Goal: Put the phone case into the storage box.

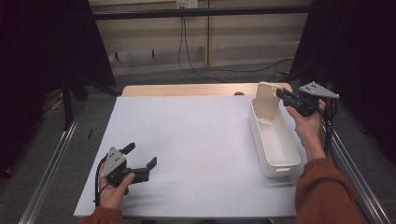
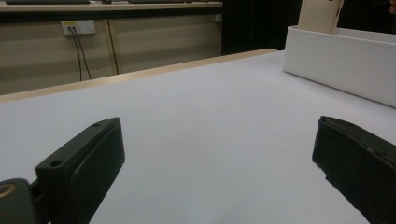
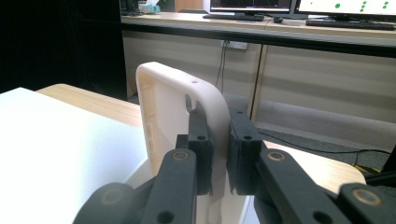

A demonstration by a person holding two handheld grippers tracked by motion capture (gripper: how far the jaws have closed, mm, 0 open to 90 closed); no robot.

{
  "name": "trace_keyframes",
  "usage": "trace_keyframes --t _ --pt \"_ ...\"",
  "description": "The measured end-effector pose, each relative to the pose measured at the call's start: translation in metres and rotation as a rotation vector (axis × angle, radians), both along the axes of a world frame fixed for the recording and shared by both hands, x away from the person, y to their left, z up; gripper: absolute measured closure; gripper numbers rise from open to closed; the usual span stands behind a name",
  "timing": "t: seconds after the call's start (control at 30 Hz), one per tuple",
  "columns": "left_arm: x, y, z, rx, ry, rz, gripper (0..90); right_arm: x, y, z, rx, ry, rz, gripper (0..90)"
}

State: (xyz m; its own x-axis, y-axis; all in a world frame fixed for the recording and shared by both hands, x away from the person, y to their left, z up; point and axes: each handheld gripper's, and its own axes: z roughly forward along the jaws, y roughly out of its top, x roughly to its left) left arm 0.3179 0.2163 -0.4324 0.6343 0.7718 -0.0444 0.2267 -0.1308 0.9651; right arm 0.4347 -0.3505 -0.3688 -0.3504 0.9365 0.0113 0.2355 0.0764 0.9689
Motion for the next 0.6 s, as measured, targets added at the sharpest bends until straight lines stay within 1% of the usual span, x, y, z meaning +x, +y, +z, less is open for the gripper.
trace_keyframes --t 0.13,0.33,0.5,0.6 --pt "0.0 0.0 0.0 -0.002 -0.001 -0.001 2.4 0.004 0.0 0.001 -0.003 0.001 -0.001 81.5" --pt "0.0 0.0 0.0 0.0 0.0 -0.002 2.4 0.008 0.0 -0.003 -0.008 0.011 -0.005 81.5" --pt "0.0 0.0 0.0 0.002 -0.002 -0.002 2.4 0.013 0.001 -0.008 -0.011 0.018 0.002 81.5" --pt "0.0 -0.001 0.0 0.003 -0.003 -0.003 2.4 0.014 0.003 -0.009 -0.01 0.015 0.008 81.6"
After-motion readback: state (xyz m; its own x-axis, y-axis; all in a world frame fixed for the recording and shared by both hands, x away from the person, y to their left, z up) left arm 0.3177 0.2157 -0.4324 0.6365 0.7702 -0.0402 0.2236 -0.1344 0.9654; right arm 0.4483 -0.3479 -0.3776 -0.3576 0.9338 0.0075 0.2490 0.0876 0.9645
